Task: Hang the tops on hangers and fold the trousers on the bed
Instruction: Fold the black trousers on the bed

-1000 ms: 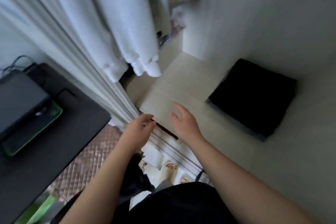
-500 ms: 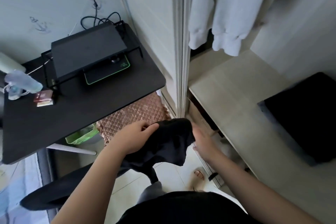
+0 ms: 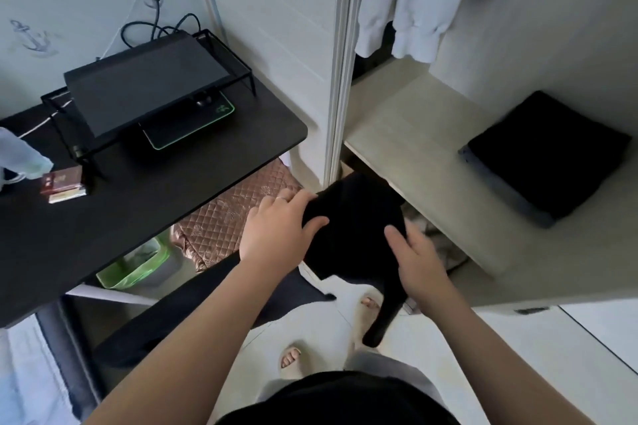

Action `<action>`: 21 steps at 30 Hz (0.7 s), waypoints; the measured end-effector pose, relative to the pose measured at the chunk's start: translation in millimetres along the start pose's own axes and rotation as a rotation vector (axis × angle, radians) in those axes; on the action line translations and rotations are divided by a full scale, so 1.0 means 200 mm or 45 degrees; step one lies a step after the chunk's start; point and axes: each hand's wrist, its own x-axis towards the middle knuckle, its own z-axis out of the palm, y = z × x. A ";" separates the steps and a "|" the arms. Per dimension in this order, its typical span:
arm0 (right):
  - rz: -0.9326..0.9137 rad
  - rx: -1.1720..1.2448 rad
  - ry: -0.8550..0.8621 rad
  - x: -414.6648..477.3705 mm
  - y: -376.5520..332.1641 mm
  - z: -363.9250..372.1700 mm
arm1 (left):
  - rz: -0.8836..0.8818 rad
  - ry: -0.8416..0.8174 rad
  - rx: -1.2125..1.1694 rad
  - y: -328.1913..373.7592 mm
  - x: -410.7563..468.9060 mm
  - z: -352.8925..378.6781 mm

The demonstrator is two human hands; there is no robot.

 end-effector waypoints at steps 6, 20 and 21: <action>-0.036 0.214 -0.124 -0.18 -0.29 0.01 | -0.086 0.253 -0.249 -0.09 -0.14 -0.05; -0.182 -0.054 -0.895 -0.43 -0.57 0.58 | -0.736 1.172 -0.823 -0.43 -1.00 -0.52; -0.252 -0.100 -0.938 -0.47 -0.60 0.66 | -0.767 1.234 -0.788 -0.46 -1.08 -0.57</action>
